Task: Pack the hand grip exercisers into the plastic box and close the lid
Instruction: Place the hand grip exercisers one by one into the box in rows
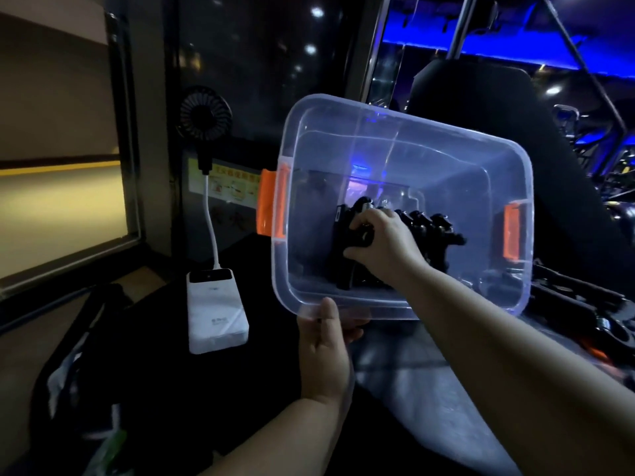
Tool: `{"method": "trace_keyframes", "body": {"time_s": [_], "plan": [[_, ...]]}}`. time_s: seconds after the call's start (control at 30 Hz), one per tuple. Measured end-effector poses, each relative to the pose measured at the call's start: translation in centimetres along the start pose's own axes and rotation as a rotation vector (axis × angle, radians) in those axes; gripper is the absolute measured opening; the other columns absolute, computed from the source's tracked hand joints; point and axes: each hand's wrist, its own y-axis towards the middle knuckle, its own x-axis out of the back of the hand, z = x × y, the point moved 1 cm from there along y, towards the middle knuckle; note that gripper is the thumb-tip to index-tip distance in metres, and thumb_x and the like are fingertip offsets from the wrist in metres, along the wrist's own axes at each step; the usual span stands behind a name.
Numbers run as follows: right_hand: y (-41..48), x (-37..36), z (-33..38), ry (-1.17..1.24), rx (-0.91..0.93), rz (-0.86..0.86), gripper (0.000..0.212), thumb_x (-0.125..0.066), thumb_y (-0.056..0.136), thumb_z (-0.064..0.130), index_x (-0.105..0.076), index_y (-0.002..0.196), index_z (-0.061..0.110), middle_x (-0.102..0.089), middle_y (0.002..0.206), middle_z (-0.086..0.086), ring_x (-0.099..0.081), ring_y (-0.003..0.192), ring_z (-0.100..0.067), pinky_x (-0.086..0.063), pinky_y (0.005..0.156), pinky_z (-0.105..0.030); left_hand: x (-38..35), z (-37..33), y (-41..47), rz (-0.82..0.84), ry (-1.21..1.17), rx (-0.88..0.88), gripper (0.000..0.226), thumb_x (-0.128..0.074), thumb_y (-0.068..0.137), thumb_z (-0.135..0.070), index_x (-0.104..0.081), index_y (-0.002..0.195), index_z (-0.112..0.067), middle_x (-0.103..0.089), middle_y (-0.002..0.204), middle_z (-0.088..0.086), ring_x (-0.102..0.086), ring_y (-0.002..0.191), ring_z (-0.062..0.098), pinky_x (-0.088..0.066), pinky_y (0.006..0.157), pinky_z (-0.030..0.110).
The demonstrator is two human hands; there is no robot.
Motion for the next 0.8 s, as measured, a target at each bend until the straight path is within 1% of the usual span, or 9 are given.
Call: {"method": "trace_keyframes", "body": {"time_s": [0.13,0.23,0.27,0.37,0.4,0.5,0.6,0.7,0.8], "plan": [[1.6,-2.4,0.4,-0.052,0.016,0.066,0.044,-0.084,0.068,0.022,-0.062,0.107,0.023,-0.044,0.107,0.002,-0.043,0.087,-0.012,-0.031,0.074,-0.019,0.1,0.0,0.0,-0.011,0.016,-0.002,0.036,-0.04,0.097,-0.03,-0.046,0.103,0.005,-0.064,0.094,0.034,-0.064,0.088,0.043,-0.054,0.071,0.035],[2.6,-3.2,0.4,-0.085,0.008,0.091,0.044,-0.083,0.069,0.022,-0.062,0.108,0.022,-0.045,0.11,-0.001,-0.044,0.086,-0.014,-0.035,0.074,-0.021,0.0,-0.3,-0.1,-0.017,0.039,-0.027,0.047,-0.043,0.09,-0.036,-0.045,0.103,0.009,-0.065,0.091,0.034,-0.065,0.085,0.042,-0.053,0.072,0.038],[2.8,-3.4,0.3,-0.083,0.0,0.092,0.044,-0.083,0.069,0.022,-0.061,0.108,0.022,-0.046,0.111,-0.002,-0.044,0.086,-0.014,-0.035,0.074,-0.022,-0.1,-0.4,-0.1,-0.017,0.041,-0.026,0.048,-0.044,0.088,-0.038,-0.046,0.103,0.008,-0.065,0.091,0.033,-0.065,0.085,0.042,-0.053,0.072,0.037],[3.4,-3.8,0.4,-0.129,-0.006,0.118,0.044,-0.08,0.071,0.021,-0.059,0.11,0.021,-0.048,0.118,-0.005,-0.049,0.09,-0.019,-0.04,0.074,-0.026,0.0,-0.5,-0.2,-0.041,0.064,-0.029,0.048,-0.045,0.084,-0.044,-0.047,0.099,0.001,-0.064,0.092,0.032,-0.064,0.088,0.044,-0.051,0.082,0.051],[3.6,-4.0,0.5,-0.16,-0.012,0.136,0.045,-0.079,0.072,0.021,-0.058,0.112,0.022,-0.047,0.121,-0.006,-0.051,0.096,-0.022,-0.043,0.077,-0.028,0.0,-0.5,-0.2,-0.042,0.077,-0.037,0.046,-0.046,0.083,-0.046,-0.047,0.096,-0.001,-0.064,0.09,0.032,-0.064,0.086,0.044,-0.052,0.08,0.05],[4.1,-4.1,0.7,-0.241,-0.061,0.167,0.048,-0.076,0.075,0.023,-0.055,0.118,0.025,-0.046,0.125,-0.008,-0.052,0.111,-0.028,-0.043,0.085,-0.032,0.2,-0.4,-0.2,-0.04,0.061,-0.045,0.038,-0.048,0.082,-0.046,-0.049,0.091,-0.009,-0.066,0.085,0.028,-0.066,0.08,0.038,-0.054,0.069,0.035],[4.3,-4.0,1.0,-0.344,-0.078,0.151,0.048,-0.073,0.075,0.026,-0.053,0.119,0.027,-0.044,0.124,-0.008,-0.051,0.112,-0.03,-0.044,0.087,-0.034,0.3,-0.2,-0.3,-0.043,0.084,-0.065,0.035,-0.05,0.081,-0.048,-0.051,0.089,-0.014,-0.068,0.086,0.024,-0.066,0.081,0.039,-0.052,0.075,0.043],[4.4,-3.8,1.3,-0.548,-0.01,0.087,0.054,-0.074,0.074,0.036,-0.051,0.121,0.024,-0.04,0.122,-0.009,-0.049,0.11,-0.031,-0.044,0.084,-0.036,0.3,-0.2,-0.4,-0.059,0.105,-0.091,0.031,-0.05,0.083,-0.045,-0.051,0.088,-0.015,-0.068,0.083,0.025,-0.065,0.078,0.041,-0.051,0.075,0.047],[4.6,-3.7,1.1,-0.693,0.093,0.029,0.058,-0.072,0.071,0.043,-0.052,0.123,0.029,-0.039,0.126,-0.006,-0.038,0.117,-0.028,-0.037,0.093,-0.04,0.3,-0.2,-0.4,-0.048,0.116,-0.099,0.033,-0.048,0.083,-0.046,-0.051,0.088,-0.014,-0.068,0.079,0.021,-0.066,0.074,0.038,-0.052,0.069,0.042]]}}
